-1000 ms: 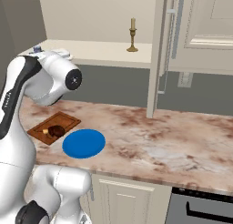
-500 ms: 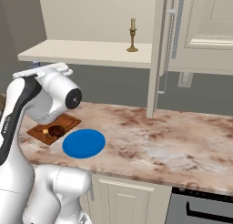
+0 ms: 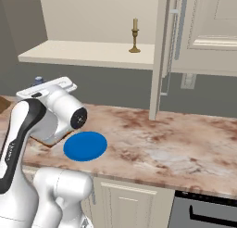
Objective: Pick the steak from the plate and place it on the cutting board. Then pick the condiment bottle from the cabinet and place it next to the cutting board.
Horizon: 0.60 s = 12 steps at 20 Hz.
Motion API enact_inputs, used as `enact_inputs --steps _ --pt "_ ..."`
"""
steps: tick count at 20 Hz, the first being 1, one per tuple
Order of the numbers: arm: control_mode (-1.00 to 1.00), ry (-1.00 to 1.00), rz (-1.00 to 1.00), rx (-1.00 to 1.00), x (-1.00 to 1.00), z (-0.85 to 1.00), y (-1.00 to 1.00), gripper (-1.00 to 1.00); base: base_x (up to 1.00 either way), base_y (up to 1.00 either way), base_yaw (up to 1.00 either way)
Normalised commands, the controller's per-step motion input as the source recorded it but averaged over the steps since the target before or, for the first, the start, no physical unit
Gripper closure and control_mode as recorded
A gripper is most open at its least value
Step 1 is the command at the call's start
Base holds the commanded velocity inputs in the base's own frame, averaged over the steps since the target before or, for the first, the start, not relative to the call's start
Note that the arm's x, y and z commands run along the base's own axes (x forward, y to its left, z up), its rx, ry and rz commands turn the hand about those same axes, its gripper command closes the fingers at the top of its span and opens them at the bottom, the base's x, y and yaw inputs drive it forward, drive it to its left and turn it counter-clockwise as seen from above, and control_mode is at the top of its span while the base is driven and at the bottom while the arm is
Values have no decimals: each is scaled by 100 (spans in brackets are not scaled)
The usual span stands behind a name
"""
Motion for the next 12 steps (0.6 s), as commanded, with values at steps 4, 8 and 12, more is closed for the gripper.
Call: enact_inputs --steps 4,8,12 --pt "-100 4 -1 0 -22 -5 -36 100 0 0 0" --pt "-100 2 0 0 -9 -2 -36 100 0 0 0" --pt "-100 2 0 -1 -4 -1 -34 100 0 0 0"
